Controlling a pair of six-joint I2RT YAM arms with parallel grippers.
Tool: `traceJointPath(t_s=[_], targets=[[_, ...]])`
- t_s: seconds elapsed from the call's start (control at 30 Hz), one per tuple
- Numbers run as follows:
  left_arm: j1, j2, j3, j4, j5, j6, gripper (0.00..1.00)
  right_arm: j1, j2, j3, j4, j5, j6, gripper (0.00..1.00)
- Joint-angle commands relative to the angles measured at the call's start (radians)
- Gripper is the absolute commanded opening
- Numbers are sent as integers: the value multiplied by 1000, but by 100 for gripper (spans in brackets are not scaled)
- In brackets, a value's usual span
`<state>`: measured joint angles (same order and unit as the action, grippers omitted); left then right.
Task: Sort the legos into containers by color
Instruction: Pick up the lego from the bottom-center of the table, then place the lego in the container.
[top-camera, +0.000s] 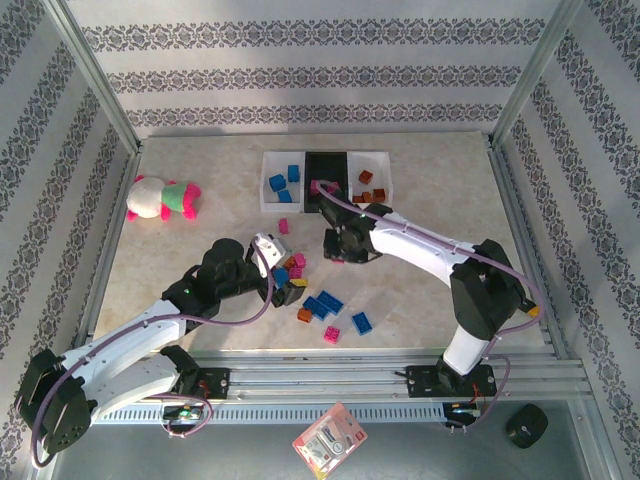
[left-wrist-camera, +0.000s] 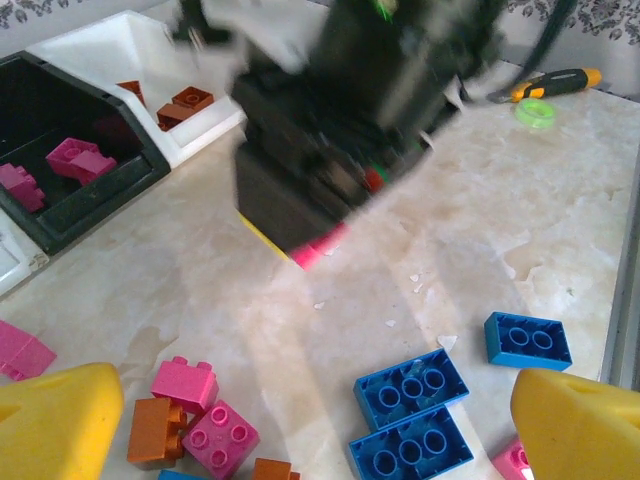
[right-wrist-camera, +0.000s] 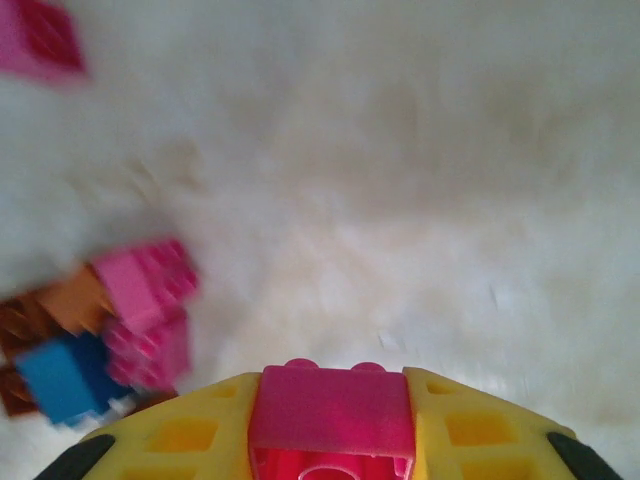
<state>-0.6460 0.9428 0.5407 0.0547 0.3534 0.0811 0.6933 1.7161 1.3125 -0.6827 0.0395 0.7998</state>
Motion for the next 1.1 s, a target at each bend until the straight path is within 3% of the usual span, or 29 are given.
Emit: traceJointPath(t_s=[0.0, 0.27, 0.7, 0.77, 0.9, 1.07], targets=[[4, -15, 16, -26, -27, -45, 99, -54, 46, 98, 109, 141, -116, 30], [5, -29, 2, -35, -63, -111, 99, -150, 279, 374, 265, 192, -271, 30], [5, -39, 0, -70, -109, -189, 99, -195, 661, 841, 228, 201, -416, 36], [4, -30, 7, -88, -103, -186, 99, -197, 678, 884, 200, 202, -423, 41], [5, -32, 6, -96, -104, -174, 99, -192, 628, 872, 193, 185, -439, 59], [5, -37, 6, -95, -79, -127, 99, -173, 447, 688, 216, 150, -486, 70]])
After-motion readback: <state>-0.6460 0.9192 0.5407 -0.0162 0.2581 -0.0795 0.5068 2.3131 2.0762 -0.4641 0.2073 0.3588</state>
